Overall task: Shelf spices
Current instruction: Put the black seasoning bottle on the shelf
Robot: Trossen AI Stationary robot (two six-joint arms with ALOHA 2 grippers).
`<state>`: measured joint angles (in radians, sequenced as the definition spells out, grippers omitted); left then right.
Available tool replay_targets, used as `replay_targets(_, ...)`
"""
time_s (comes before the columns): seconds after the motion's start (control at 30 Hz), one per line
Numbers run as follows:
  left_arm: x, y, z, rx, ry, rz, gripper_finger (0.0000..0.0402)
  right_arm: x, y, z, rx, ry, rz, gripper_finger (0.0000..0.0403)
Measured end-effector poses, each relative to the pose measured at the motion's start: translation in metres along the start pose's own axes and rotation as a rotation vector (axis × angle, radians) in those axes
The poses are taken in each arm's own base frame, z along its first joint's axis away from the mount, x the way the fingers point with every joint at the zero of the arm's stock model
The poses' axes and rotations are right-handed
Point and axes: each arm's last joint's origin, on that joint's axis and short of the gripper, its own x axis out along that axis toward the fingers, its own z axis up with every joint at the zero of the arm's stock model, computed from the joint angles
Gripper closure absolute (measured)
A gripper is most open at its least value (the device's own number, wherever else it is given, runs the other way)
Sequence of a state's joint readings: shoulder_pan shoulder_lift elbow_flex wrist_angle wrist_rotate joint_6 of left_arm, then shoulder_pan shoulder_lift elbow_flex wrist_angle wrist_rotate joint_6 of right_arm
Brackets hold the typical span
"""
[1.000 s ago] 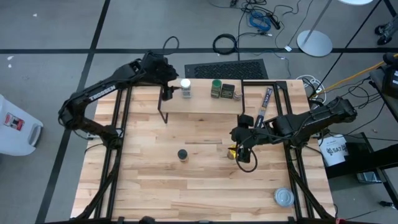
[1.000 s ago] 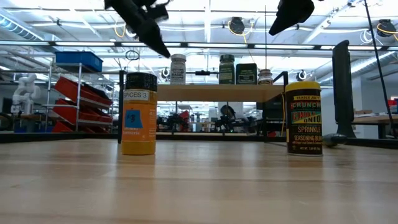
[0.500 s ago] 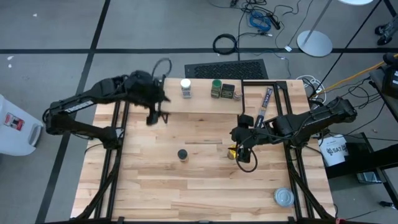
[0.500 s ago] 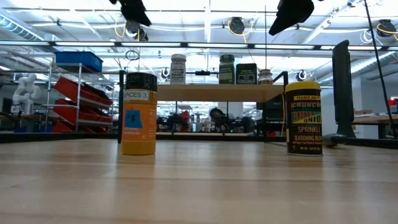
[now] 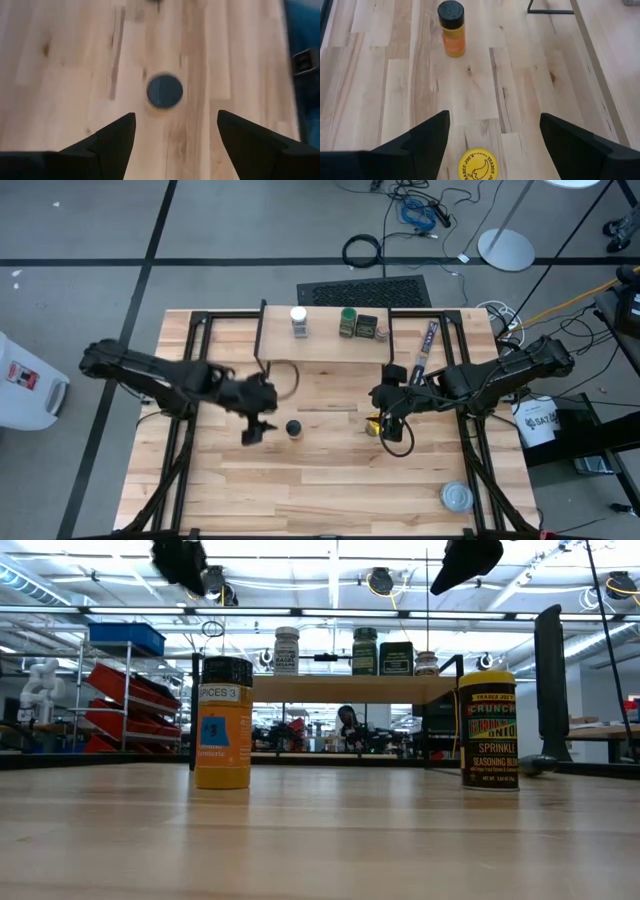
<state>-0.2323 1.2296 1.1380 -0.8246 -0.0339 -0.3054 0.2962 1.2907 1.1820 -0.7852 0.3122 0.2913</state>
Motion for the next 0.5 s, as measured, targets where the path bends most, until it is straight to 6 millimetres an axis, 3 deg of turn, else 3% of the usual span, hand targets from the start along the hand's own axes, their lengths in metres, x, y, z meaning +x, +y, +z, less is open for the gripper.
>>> replay_targets(0.27, 0.05, -0.019, -0.016, 0.049, 0.102, 0.205, 0.0111, 0.0, 0.001, 0.004, -0.031, -0.041, 0.011, 0.0105)
replay_targets(0.5, 0.075, -0.032, -0.006, 0.057, 0.009, 0.173, 0.0111, 0.0, 0.001, 0.005, -0.056, -0.052, 0.011, 0.0105)
